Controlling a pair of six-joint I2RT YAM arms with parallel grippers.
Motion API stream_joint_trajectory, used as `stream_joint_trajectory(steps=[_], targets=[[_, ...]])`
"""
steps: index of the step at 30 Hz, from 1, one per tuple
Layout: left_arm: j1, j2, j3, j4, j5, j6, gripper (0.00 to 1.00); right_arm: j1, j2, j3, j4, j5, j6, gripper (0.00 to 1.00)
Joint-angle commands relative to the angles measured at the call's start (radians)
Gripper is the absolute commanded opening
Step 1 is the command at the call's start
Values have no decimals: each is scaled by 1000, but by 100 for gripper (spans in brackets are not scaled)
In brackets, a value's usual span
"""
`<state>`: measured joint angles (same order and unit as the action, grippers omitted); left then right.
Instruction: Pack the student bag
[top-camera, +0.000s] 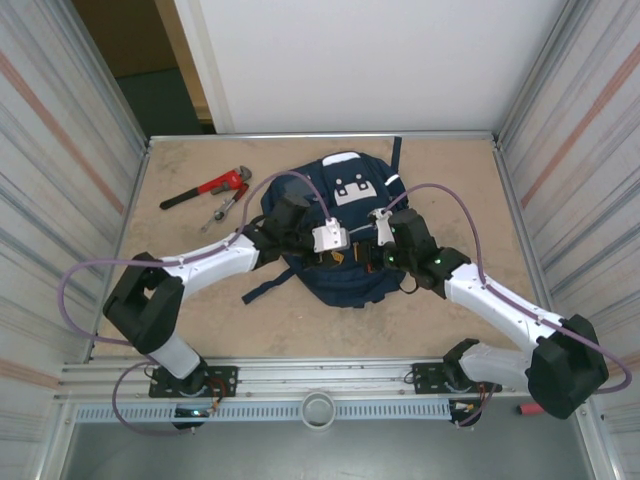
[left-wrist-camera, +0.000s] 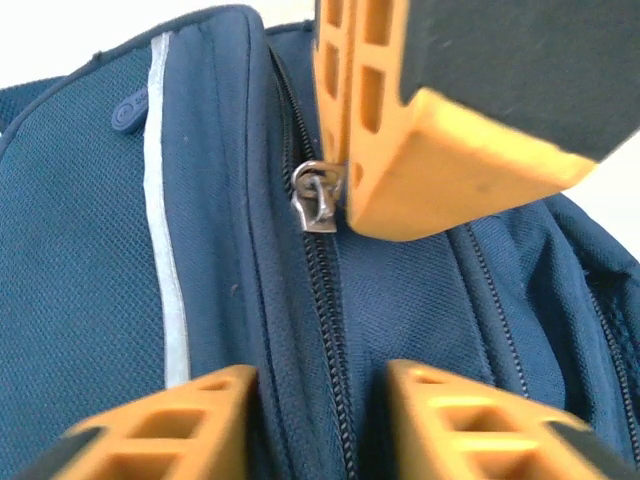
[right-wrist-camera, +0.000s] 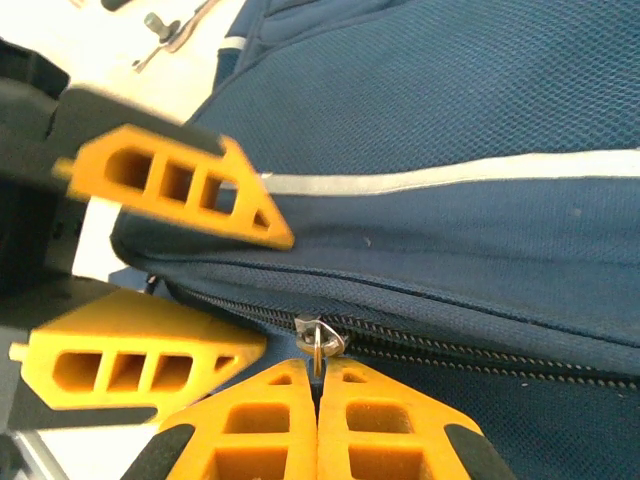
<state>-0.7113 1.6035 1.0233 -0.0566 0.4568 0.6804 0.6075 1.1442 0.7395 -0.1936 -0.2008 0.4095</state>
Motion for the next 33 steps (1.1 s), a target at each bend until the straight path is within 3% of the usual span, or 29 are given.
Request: stream_joint_trajectory(steps=[1, 4, 8, 11, 13, 18, 21, 24, 28, 33], targets=[[46, -12, 13, -24, 39, 21, 20, -30, -16, 23, 2, 47, -4, 0], [111, -53, -37, 32, 159, 15, 3, -129, -22, -9, -53, 60, -3, 0], [189, -75, -94, 118, 283, 12, 0, -206, -34, -28, -101, 131, -33, 0], [229, -56, -95, 146, 281, -13, 0, -204, -38, -20, -78, 106, -50, 0], [235, -49, -87, 133, 222, -16, 7, -175, -41, -18, -39, 64, -53, 0], [180, -107, -81, 75, 114, -12, 49, -75, -26, 17, 10, 17, -64, 0], [99, -127, -56, 19, 33, 32, 61, -37, -21, 44, 30, 0, -51, 0], [52, -92, 3, -48, 0, 50, 63, -12, -20, 66, 44, -13, -37, 0], [20, -30, 59, -91, -4, 72, 60, 15, -20, 81, 48, -15, -31, 0], [39, -9, 81, -111, 53, 108, 27, 4, -27, 68, 6, 11, -50, 0]])
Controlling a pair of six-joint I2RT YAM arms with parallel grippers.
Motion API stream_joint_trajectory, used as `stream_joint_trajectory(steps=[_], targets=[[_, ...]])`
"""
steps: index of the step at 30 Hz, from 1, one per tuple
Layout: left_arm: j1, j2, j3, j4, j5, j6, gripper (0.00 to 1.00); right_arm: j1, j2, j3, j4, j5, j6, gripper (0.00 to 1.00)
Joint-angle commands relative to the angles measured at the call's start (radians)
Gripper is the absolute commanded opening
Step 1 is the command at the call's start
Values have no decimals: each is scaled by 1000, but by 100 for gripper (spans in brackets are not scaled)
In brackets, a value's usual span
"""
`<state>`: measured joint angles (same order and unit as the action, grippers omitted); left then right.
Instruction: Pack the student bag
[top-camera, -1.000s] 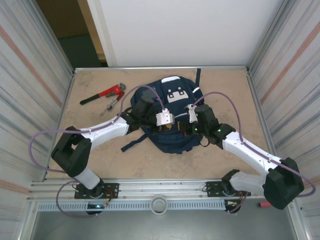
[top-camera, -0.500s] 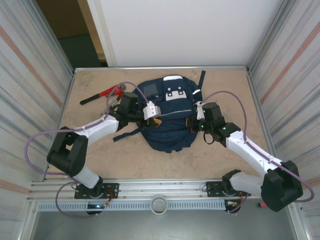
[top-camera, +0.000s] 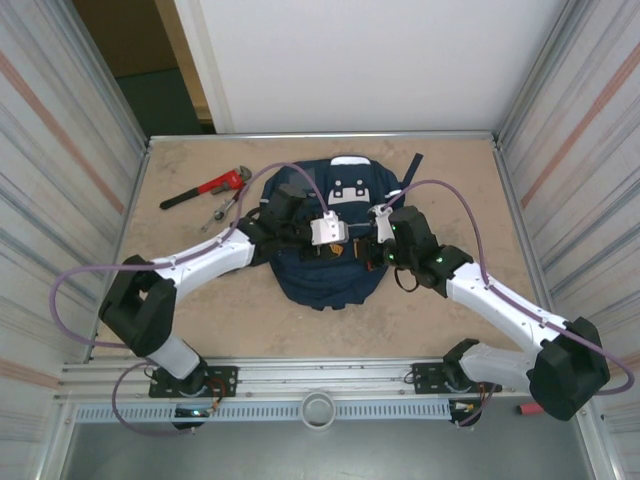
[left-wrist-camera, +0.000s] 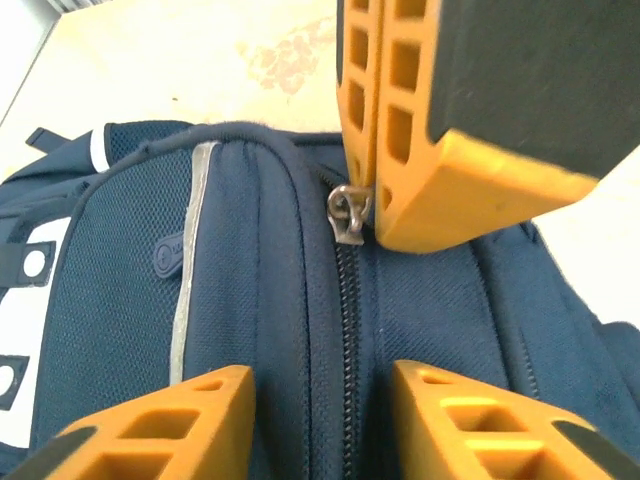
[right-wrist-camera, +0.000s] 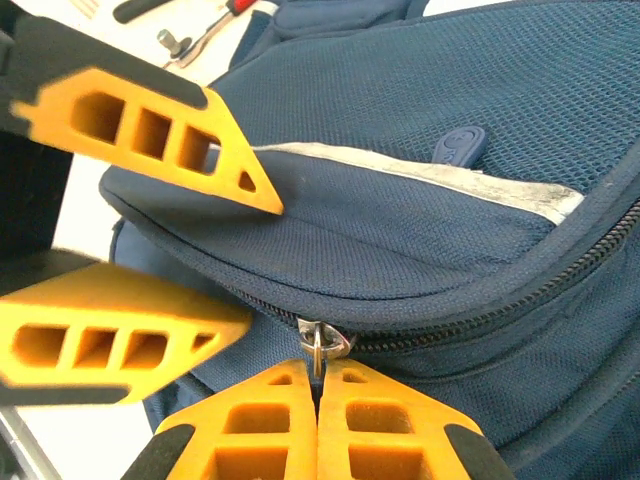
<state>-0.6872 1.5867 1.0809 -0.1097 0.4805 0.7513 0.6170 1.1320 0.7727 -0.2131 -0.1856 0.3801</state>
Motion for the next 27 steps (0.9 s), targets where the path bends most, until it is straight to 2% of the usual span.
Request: stream_joint_trajectory(steps=[1, 3, 6, 9, 12, 16, 20, 22, 27], targets=[[25, 3, 20, -54, 61, 46, 18, -25, -17, 30, 12, -9, -27, 0], [59, -17, -1, -22, 145, 54, 2, -89, -20, 10, -20, -43, -49, 0], [120, -50, -48, 44, 302, 43, 0, -210, -19, -11, -84, -128, -97, 0], [176, -69, -82, 98, 447, 13, 0, -307, -7, -19, -126, -121, -97, 0], [186, -72, -96, 96, 483, 39, 0, -359, 42, 12, -150, -41, -35, 0], [174, -41, -79, 50, 515, 100, 0, -369, 132, 70, -82, -37, 31, 0], [148, -4, -46, 15, 508, 143, 0, -383, 259, 172, -94, -20, 59, 3], [146, 15, -34, 17, 504, 143, 0, -393, 287, 192, -105, -52, 58, 11], [141, 24, -47, 93, 461, 93, 0, -428, 176, 115, -139, 2, 59, 46]])
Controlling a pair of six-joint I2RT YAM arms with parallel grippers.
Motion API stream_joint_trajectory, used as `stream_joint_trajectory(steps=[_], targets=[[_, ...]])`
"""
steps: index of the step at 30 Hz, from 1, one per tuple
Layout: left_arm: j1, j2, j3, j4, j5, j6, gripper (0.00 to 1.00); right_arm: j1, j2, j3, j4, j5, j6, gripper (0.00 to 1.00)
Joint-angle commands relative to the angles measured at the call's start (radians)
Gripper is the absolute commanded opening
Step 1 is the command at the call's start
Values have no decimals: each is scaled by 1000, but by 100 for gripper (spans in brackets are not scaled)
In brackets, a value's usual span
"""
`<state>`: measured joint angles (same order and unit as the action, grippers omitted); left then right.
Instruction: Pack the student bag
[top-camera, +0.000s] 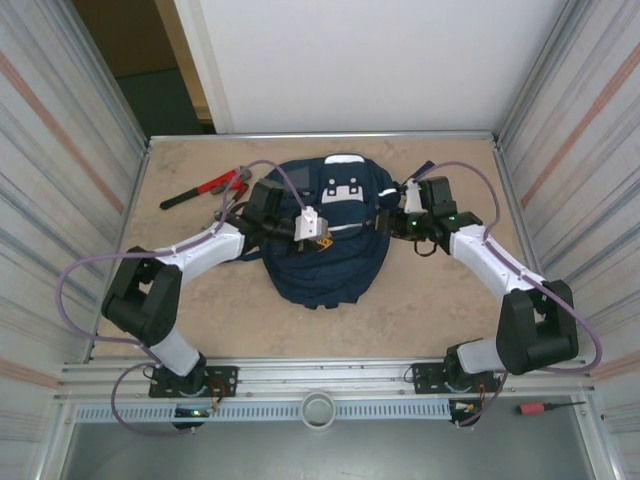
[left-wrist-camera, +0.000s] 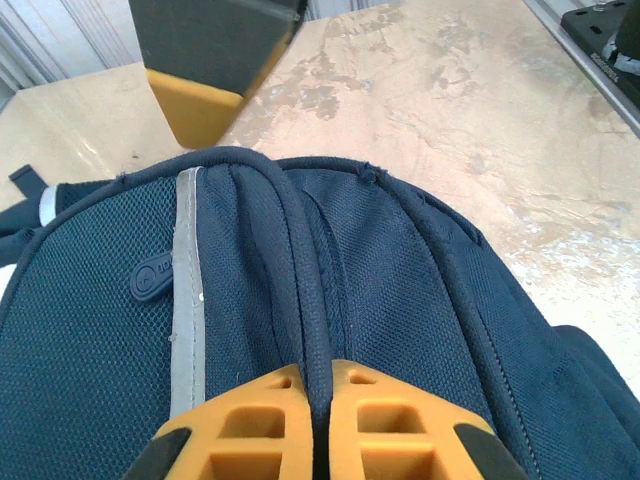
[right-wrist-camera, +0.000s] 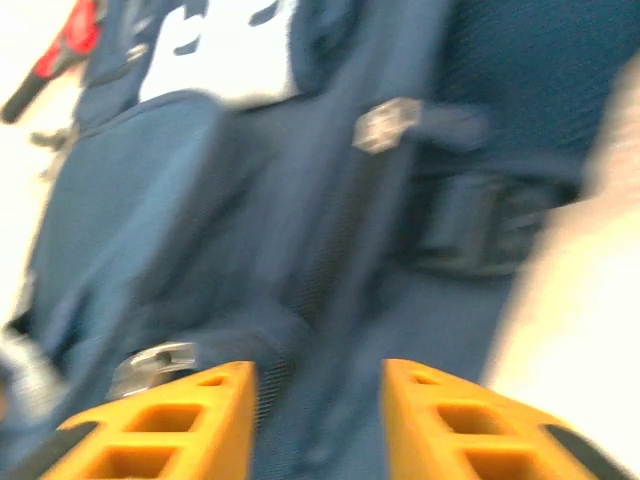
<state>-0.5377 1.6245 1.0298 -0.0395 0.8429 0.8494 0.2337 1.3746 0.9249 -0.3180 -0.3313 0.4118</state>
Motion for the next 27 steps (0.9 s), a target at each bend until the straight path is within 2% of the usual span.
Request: stream_joint_trajectory(steps=[1, 2, 4, 6, 8, 11, 13, 15, 17, 20, 22, 23, 24, 27], targets=[[-11, -14, -6, 46, 97, -17, 0, -66, -90, -65, -22, 153, 45, 51], [-16, -11, -12, 63, 99, -23, 0, -93, -99, -87, -1, 149, 72, 60], [-26, 2, -9, 77, 101, -29, 0, -150, -66, -96, 44, 84, 125, 67], [-38, 21, 7, 68, 98, -27, 0, -187, 23, -61, 89, -20, 175, 74], [-52, 38, 25, 50, 87, -26, 0, -188, 135, -8, 146, -68, 210, 79], [-67, 54, 27, 51, 76, -25, 0, -184, 288, 63, 268, -200, 266, 80], [-69, 69, 27, 50, 51, -36, 1, -166, 363, 105, 310, -220, 284, 77], [-78, 89, 34, 33, -1, -47, 11, -146, 425, 153, 299, -225, 278, 69], [-95, 98, 48, -28, -73, -44, 28, -138, 460, 178, 264, -180, 260, 60], [-104, 54, 38, -74, -118, -92, 51, -157, 426, 164, 193, -79, 209, 57], [-93, -24, -2, -26, -117, -161, 59, -169, 345, 130, 171, -4, 170, 64], [-80, -72, -34, 31, -118, -224, 67, -167, 291, 115, 157, 48, 141, 67], [-65, -118, -63, 88, -126, -284, 71, -159, 241, 106, 142, 95, 113, 70], [-5, -253, -141, 246, -257, -525, 75, -105, 78, 83, 98, 310, -9, 78]])
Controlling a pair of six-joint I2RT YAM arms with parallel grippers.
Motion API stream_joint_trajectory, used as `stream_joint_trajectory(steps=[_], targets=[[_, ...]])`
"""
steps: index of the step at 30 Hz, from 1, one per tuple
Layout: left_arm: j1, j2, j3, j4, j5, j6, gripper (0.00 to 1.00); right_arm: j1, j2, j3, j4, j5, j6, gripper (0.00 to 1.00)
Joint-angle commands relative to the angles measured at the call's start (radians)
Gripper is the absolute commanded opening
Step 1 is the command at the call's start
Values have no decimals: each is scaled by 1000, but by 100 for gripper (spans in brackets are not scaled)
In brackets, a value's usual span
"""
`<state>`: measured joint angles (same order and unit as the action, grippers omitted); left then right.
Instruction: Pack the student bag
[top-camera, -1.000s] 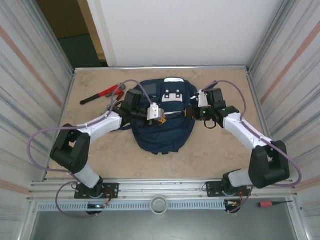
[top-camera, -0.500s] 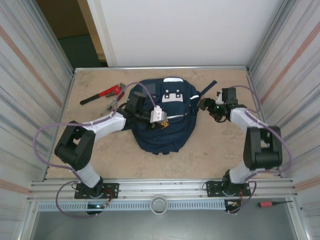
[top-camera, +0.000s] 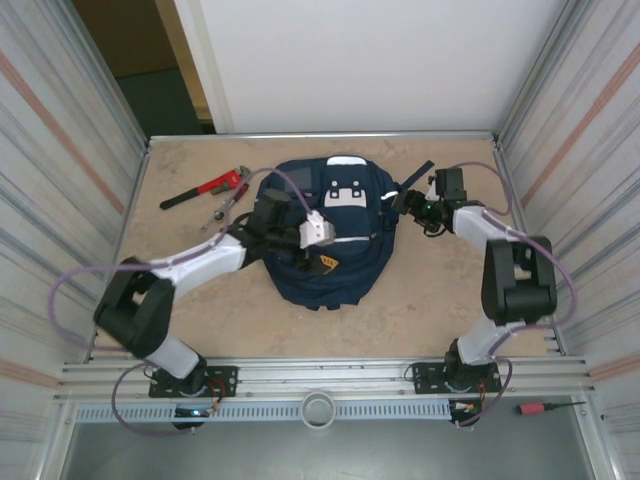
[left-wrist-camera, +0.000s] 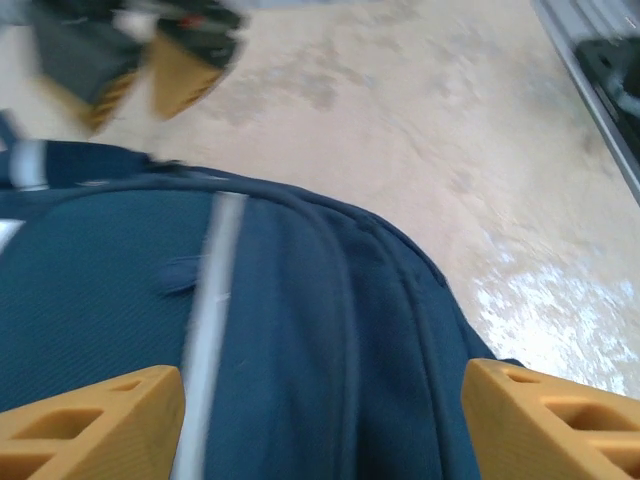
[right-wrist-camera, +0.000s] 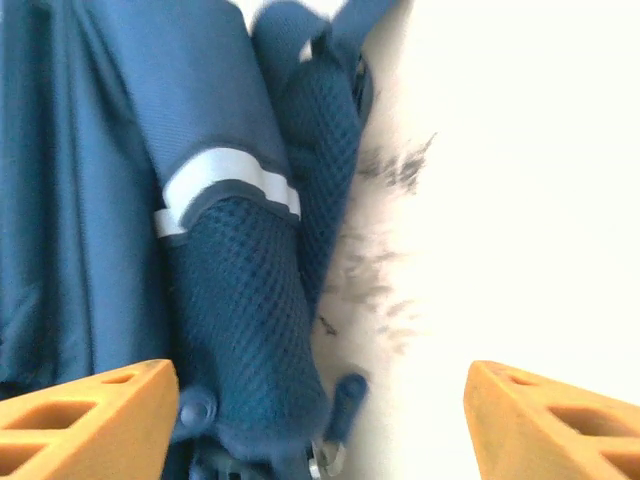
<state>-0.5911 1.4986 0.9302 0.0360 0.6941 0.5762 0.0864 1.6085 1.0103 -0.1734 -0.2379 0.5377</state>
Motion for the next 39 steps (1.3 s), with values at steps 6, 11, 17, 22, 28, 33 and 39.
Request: stream_joint_trajectory(steps=[6, 11, 17, 22, 28, 33, 39], targets=[[246, -297, -173, 195, -602, -612, 84, 114, -374, -113, 13, 623, -280, 99], [483, -364, -353, 220, -806, -736, 99, 32, -418, -242, 138, 684, -299, 99], [602, -242, -414, 341, -824, -643, 99, -24, -260, -400, 469, 631, -386, 99], [589, -106, -483, 599, -720, -550, 99, -69, -135, -510, 768, 480, -431, 99], [555, 25, -535, 810, -698, -493, 99, -106, -57, -619, 1020, 280, -465, 99], [568, 12, -517, 747, -682, -509, 99, -122, -71, -600, 967, 255, -451, 99], [567, 12, -517, 751, -682, -509, 99, -117, -67, -598, 970, 261, -456, 99]])
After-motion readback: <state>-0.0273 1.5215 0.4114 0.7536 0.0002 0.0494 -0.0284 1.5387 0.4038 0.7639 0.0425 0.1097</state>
